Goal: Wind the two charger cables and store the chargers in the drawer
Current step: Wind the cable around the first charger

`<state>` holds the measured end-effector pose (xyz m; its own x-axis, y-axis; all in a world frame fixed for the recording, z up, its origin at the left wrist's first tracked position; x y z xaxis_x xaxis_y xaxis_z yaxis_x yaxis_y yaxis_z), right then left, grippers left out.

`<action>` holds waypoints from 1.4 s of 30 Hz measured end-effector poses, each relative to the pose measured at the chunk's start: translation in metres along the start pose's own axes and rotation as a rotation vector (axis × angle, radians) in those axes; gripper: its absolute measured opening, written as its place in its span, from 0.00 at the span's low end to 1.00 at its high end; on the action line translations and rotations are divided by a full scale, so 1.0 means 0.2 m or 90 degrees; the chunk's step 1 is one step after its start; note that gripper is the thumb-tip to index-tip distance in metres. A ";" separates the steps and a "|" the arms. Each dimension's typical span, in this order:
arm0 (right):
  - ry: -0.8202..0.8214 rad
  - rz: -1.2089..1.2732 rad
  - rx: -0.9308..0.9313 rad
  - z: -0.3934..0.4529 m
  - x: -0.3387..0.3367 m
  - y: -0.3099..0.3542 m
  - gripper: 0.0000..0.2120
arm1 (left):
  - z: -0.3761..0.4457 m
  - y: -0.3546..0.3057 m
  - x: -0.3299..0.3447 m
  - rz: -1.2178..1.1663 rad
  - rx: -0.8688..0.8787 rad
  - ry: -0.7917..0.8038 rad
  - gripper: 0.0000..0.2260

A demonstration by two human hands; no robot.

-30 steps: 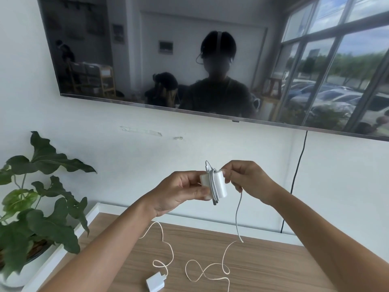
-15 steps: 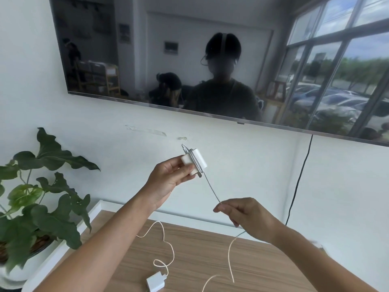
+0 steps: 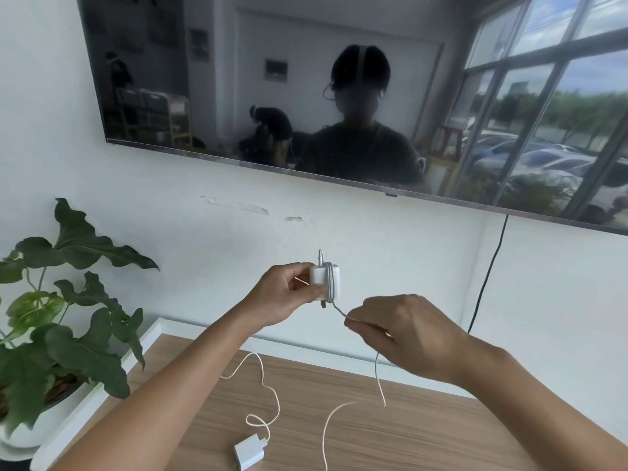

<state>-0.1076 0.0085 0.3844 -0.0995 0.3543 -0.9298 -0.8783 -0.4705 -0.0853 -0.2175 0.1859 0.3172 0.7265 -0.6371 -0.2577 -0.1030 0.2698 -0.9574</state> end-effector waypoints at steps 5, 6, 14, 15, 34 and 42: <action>-0.040 -0.007 0.011 0.06 -0.08 -0.08 0.14 | -0.01 -0.02 0.05 0.107 0.006 0.043 0.08; -0.047 0.002 0.018 0.07 -0.09 -0.10 0.11 | -0.01 -0.02 0.06 0.127 0.007 0.057 0.08; -0.066 0.213 0.203 0.11 -0.10 -0.28 0.04 | -0.09 -0.03 0.16 0.184 0.006 0.181 0.11; -0.068 0.246 0.229 0.11 -0.09 -0.30 0.06 | -0.11 -0.04 0.17 0.181 0.013 0.195 0.11; -0.110 0.708 0.488 -0.16 0.37 -0.36 0.17 | -0.13 -0.18 0.22 -0.272 0.055 0.210 0.14; -0.021 0.532 0.469 -0.22 0.33 -0.20 0.15 | -0.06 -0.07 0.08 -0.312 0.010 0.022 0.11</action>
<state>-0.0582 0.0150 0.3116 -0.7921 0.1770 -0.5842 -0.5906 0.0199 0.8068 -0.2120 0.1634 0.3252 0.6634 -0.7156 0.2188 0.2564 -0.0573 -0.9649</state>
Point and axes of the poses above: each hand's wrist, its own z-axis towards the middle knuckle, its own x-axis out of the palm, y = z × x, the point moved 6 cm from there along z, towards the middle knuckle, and after that the axes turned 8 degrees about -x, right-handed, at the moved point
